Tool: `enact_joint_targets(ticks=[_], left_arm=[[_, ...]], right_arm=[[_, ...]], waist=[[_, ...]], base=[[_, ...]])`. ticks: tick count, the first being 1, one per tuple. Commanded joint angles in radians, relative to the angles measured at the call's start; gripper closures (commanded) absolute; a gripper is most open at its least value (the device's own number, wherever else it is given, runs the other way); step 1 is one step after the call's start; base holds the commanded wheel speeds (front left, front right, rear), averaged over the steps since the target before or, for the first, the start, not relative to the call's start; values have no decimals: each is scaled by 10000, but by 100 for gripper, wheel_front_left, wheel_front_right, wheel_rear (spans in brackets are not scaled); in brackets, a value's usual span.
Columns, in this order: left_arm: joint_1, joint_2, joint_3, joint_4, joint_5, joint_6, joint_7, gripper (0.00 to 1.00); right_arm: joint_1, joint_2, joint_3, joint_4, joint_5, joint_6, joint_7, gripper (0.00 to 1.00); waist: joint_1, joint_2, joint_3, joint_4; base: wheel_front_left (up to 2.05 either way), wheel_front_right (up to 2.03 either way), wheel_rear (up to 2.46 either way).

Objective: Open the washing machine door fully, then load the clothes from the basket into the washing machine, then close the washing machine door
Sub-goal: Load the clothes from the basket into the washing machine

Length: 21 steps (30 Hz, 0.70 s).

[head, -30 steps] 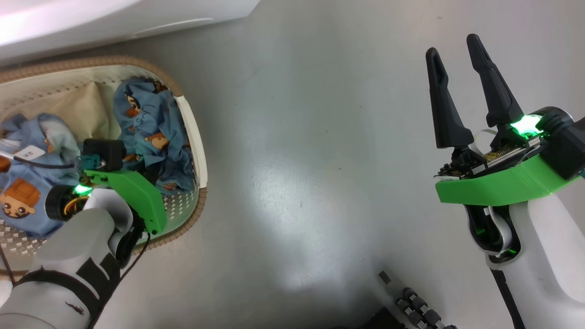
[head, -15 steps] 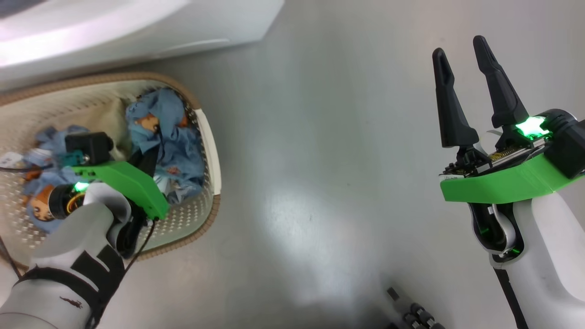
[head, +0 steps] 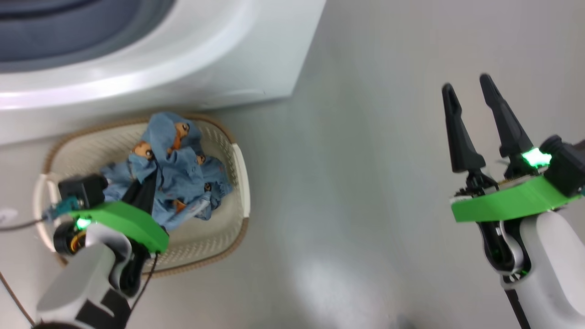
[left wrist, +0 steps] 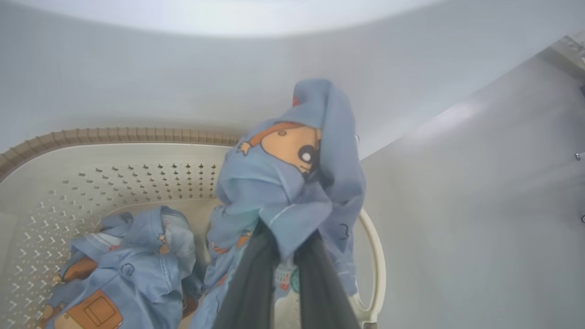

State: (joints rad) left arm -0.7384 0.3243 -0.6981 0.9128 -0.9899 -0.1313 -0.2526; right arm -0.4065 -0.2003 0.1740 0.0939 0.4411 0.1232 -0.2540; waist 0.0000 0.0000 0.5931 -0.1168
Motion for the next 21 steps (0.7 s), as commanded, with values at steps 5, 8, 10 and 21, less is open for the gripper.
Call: enact_joint_targets(ticks=[5,8,10,21], left_arm=[[1290,39,2002,-1120,1539,6,-90,100],[1885,-106,2915,-1738,2363,6,-90,100],[2244,-199,3413,-2171,2849,6,-91,100],[3691,-465,4922,-4256,4475,6,-91,100]], right_arm=[[852,-218,-84,-74,186,75,-78,0],[1184,-290,-180,-21,236,75,-78,0],[1384,-336,-247,1,273,75,-78,0],[2167,-468,-542,86,410,75,-78,0]], waist=[[0,0,-1699,695],[0,0,-2132,815],[0,0,-2385,879],[0,0,-3392,1091]], base=[[0,0,0],[0,0,0],[0,0,0],[0,0,0]])
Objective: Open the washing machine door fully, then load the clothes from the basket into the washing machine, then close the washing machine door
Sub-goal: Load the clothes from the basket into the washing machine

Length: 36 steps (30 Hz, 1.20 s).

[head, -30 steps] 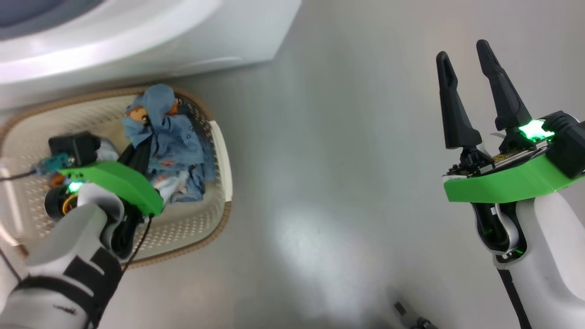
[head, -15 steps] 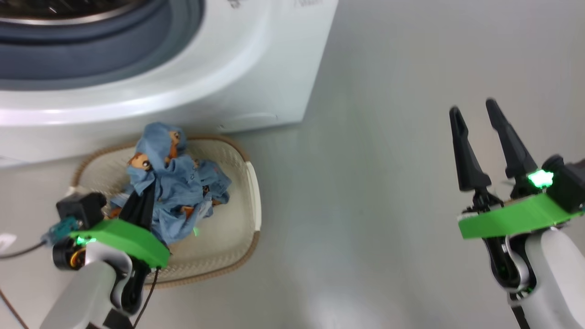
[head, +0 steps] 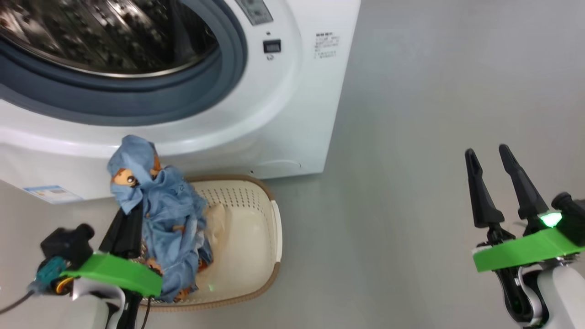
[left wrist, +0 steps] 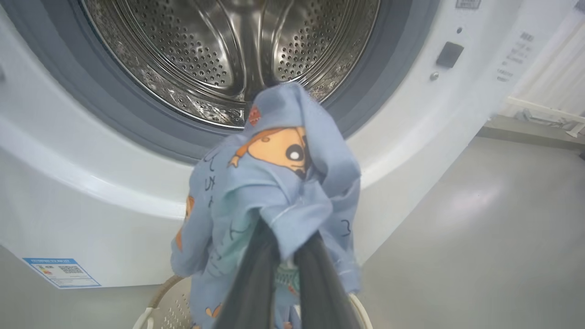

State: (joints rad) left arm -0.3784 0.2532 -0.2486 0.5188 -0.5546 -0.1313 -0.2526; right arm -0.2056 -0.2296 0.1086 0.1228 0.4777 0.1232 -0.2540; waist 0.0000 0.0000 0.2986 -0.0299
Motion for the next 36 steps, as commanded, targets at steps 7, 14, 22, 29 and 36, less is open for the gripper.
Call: enact_joint_targets(ticks=[7,14,22,29,36], left_arm=[[1402,181,1460,-2027,959,6,-91,100],[2640,2,2153,-3342,1366,6,-91,100],[3738,-404,2778,-4303,1668,6,-91,100],[3982,-619,2968,-4766,1702,6,-91,100],[3423,-624,2983,-4863,1580,6,-91,100]], right_arm=[[803,-144,-80,-195,79,75,-78,0],[1305,-168,-282,-210,90,75,-78,0],[1699,-157,-502,-280,121,75,-78,0],[1902,-150,-631,-372,117,75,-78,0],[1709,-91,-693,-482,86,75,-78,0]], waist=[[0,0,-1158,325],[0,0,-1630,387],[0,0,-1903,331],[0,0,-1908,302],[0,0,-1389,247]], base=[[0,0,0],[0,0,0],[0,0,0],[0,0,0],[0,0,0]])
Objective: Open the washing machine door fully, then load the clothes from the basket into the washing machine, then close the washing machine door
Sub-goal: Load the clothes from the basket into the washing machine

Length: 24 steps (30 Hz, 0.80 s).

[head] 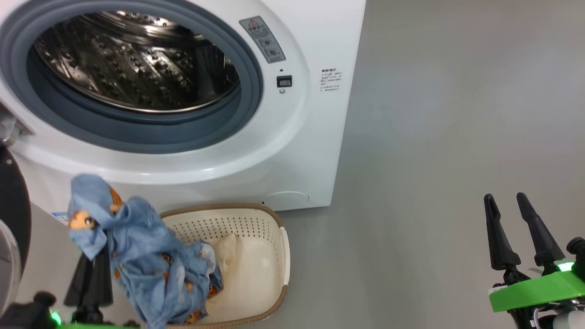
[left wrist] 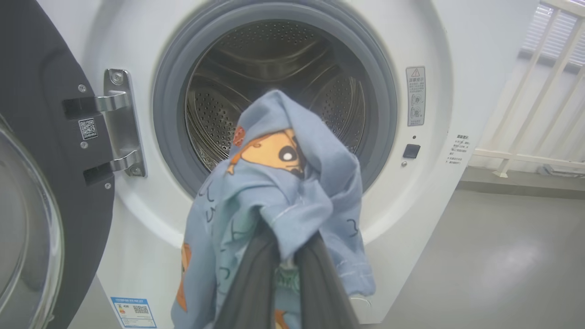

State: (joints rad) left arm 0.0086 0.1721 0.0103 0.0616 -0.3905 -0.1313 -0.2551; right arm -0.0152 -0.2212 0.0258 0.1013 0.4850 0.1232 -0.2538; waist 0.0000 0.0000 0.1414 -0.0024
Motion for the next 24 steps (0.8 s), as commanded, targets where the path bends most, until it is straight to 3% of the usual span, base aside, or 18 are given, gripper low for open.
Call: enact_joint_targets(ticks=[1,12,24], left_arm=[[-632,215,392,-281,-73,6,-66,100],[-3632,758,559,542,-158,6,-66,100],[-7829,1348,21,4039,-967,6,-66,100]], right_arm=[[-245,-159,140,-277,3,75,-80,0],[-1163,84,313,-370,-80,75,-80,0],[-2160,391,507,-460,-154,75,-80,0]], waist=[[0,0,302,-42],[0,0,1799,-385],[0,0,3329,-914]], base=[[0,0,0],[0,0,0],[0,0,0]])
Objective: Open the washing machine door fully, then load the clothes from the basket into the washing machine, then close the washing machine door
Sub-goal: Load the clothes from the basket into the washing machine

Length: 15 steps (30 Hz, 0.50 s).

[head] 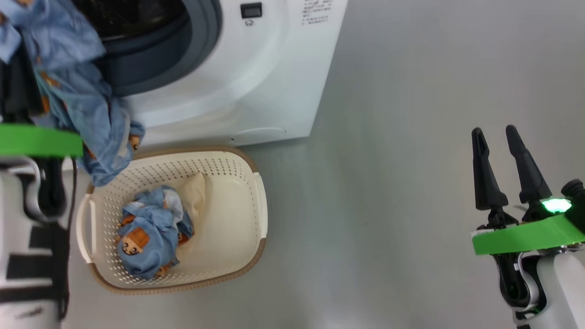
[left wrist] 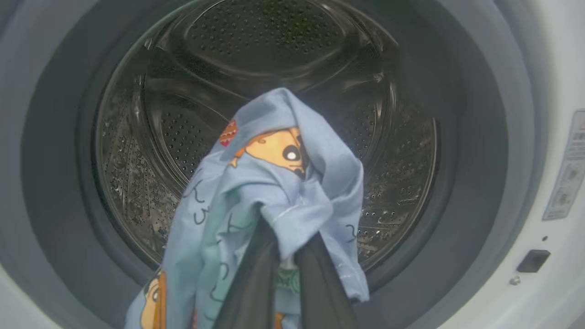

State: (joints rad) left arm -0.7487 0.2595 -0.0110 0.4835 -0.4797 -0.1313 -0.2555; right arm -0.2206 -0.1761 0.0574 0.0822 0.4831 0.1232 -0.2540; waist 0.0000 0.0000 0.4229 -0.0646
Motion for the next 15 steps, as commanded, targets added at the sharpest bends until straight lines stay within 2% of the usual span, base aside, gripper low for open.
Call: enact_joint_targets(ticks=[1,15], left_arm=[[-596,515,168,142,-106,6,-63,100],[-4677,926,-763,4271,303,6,-63,100]], right_arm=[[-183,-43,196,-282,-141,75,-78,0],[-1074,306,409,-446,-197,75,-78,0]], waist=[[0,0,641,-321],[0,0,2133,-852]], base=[[0,0,0],[0,0,0]])
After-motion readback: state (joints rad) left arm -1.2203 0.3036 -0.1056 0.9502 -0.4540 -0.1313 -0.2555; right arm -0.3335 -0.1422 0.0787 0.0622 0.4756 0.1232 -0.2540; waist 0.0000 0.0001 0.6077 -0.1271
